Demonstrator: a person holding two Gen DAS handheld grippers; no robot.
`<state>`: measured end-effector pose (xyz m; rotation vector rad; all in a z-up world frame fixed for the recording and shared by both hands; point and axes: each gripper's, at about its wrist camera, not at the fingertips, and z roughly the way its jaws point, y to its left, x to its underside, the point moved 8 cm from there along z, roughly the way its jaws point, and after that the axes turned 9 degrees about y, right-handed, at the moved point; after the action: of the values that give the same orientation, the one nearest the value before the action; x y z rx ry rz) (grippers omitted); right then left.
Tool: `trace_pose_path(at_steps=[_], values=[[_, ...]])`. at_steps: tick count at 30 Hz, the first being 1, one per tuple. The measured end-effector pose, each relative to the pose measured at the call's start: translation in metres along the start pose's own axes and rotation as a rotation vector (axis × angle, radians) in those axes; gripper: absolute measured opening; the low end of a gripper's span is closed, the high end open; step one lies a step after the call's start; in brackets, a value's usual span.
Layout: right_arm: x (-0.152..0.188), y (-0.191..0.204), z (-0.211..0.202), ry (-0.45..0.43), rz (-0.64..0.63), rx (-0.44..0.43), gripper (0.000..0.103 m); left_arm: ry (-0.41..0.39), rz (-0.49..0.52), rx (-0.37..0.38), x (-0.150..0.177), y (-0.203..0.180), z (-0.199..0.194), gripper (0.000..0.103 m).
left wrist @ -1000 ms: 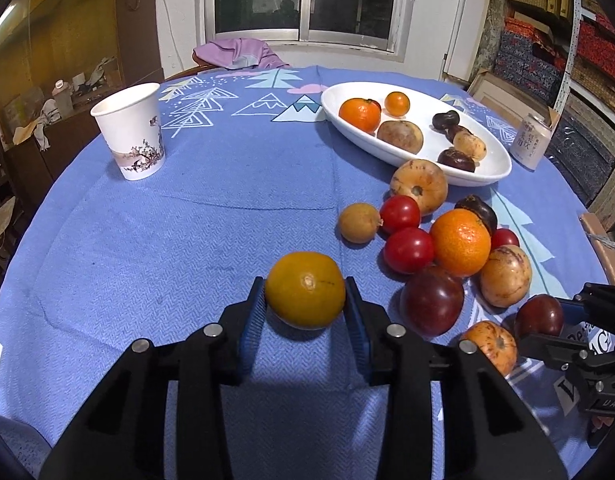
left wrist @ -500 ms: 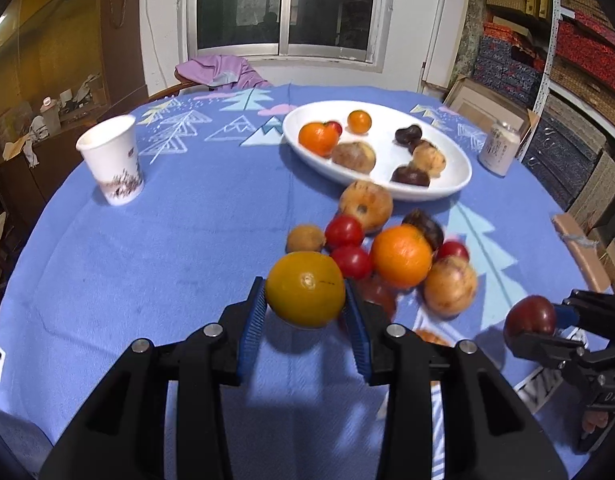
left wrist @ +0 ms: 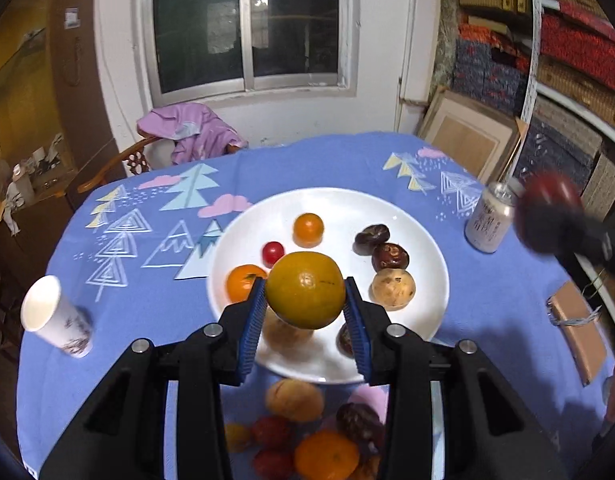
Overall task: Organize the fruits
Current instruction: 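Carry the yellow-orange fruit and plum onto the white plate and open both tools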
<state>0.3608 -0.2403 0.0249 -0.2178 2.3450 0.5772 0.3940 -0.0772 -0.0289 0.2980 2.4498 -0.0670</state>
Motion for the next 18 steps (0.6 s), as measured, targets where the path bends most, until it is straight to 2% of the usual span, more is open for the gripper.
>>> trace_pose_path(at_steps=[4,9,16,18], values=[[-0.023,-0.03,0.067,0.078,0.041,0.094,0.039,0.084,0.022,0.005,0.0,-0.013,0.052,0.038],[-0.032,-0.06,0.138,0.185,0.093,0.164,0.038,0.156,0.024,0.006,-0.003,-0.014,0.093,0.038],[-0.026,-0.072,0.184,0.273,0.07,0.236,0.038,0.179,0.02,0.025,-0.008,-0.015,0.112,0.038],[-0.024,-0.075,0.191,0.283,0.063,0.247,0.04,0.187,0.022,0.009,-0.009,-0.014,0.115,0.047]])
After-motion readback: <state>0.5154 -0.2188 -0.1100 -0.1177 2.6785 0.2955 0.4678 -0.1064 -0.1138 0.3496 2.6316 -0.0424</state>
